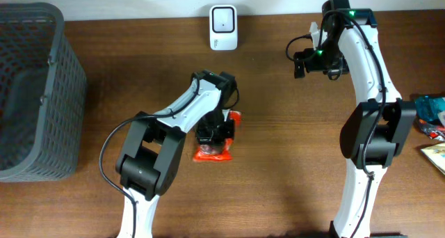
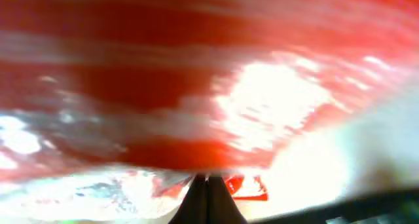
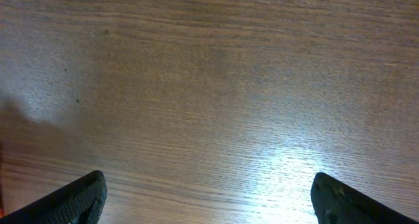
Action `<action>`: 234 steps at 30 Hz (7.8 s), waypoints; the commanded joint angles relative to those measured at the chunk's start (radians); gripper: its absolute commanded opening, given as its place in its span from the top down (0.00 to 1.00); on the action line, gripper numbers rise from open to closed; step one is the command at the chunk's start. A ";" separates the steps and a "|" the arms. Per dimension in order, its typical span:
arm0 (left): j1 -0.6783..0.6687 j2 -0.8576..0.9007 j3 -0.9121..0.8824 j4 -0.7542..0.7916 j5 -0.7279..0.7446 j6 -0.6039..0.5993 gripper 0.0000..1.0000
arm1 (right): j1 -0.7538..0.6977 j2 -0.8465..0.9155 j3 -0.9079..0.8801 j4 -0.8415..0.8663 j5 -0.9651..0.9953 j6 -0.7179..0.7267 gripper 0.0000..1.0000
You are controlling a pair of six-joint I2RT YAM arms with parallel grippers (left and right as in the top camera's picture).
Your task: Scan the item barcode
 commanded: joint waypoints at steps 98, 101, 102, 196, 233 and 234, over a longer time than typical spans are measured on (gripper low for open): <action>0.501 -0.152 0.405 -0.083 -0.465 -0.081 0.01 | 0.468 0.077 -0.100 1.185 0.452 0.050 0.83; 0.501 -0.152 0.405 -0.083 -0.465 -0.081 0.01 | 0.460 0.144 -0.100 1.353 0.452 -0.161 0.80; 0.501 -0.152 0.405 -0.083 -0.465 -0.081 0.01 | 0.461 0.154 -0.100 1.395 0.451 -0.171 0.80; 0.501 -0.152 0.405 -0.083 -0.465 -0.082 0.01 | -0.050 -1.118 -1.034 0.212 0.067 0.406 0.01; 0.501 -0.152 0.405 -0.083 -0.465 -0.082 0.01 | -0.049 -2.279 -2.163 1.402 -0.050 0.214 0.01; 0.501 -0.152 0.405 -0.083 -0.465 -0.081 0.01 | -0.048 -2.279 -2.163 1.395 -0.047 0.214 0.02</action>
